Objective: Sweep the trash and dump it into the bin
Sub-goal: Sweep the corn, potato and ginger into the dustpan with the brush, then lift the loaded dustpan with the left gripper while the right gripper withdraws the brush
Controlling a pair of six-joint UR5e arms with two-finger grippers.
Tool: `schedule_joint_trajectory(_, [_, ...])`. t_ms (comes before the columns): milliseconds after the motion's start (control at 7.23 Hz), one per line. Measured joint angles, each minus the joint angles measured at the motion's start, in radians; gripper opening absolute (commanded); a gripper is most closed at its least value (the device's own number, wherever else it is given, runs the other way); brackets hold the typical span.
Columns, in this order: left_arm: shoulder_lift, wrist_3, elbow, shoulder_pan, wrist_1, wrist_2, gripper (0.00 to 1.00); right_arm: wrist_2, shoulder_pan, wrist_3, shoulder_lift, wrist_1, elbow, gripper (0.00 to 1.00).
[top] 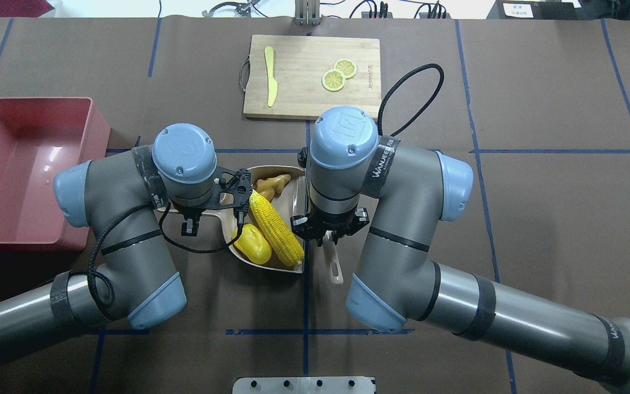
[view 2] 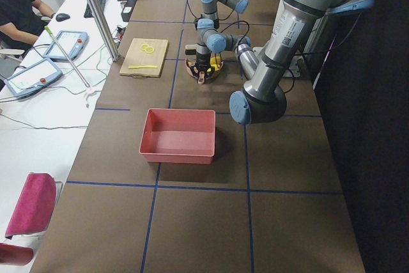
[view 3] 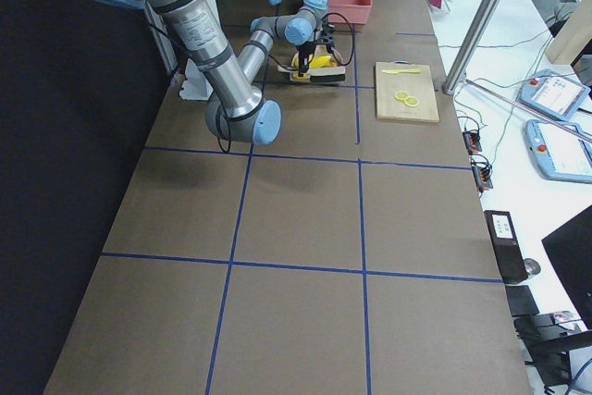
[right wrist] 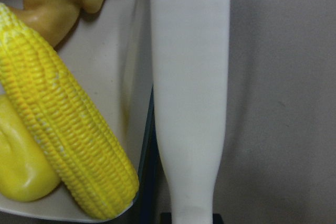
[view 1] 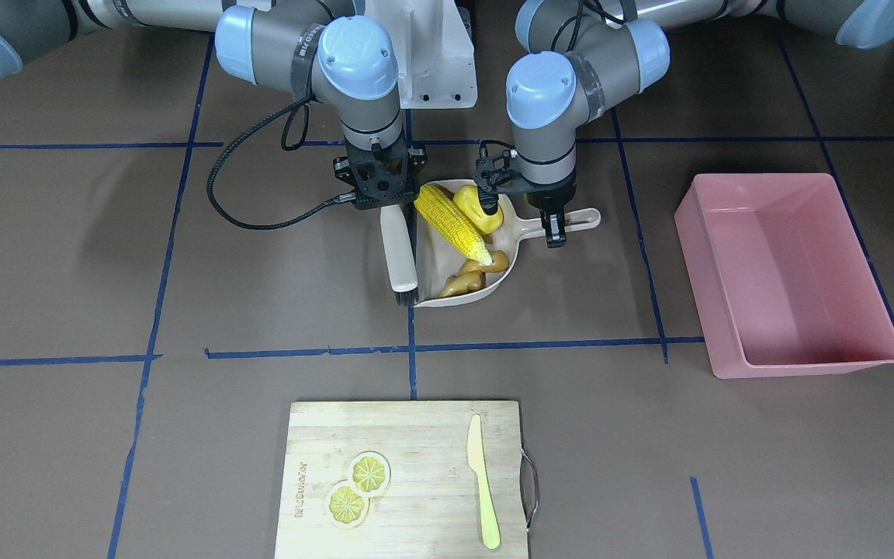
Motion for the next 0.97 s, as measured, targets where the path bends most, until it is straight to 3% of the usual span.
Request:
schedule_joint_trajectory(415, [0.017, -0.048, 0.037, -0.015, -0.140, -0.143, 0.01, 0.052, 0.079, 0.000, -0.102, -0.084, 0.190, 0.00])
schedule_joint_trajectory(968, [0.021, -0.063, 0.033, -0.086, -0.156, -0.302, 0.00, 0.067, 0.214, -0.075, -0.198, -0.265, 0.363, 0.00])
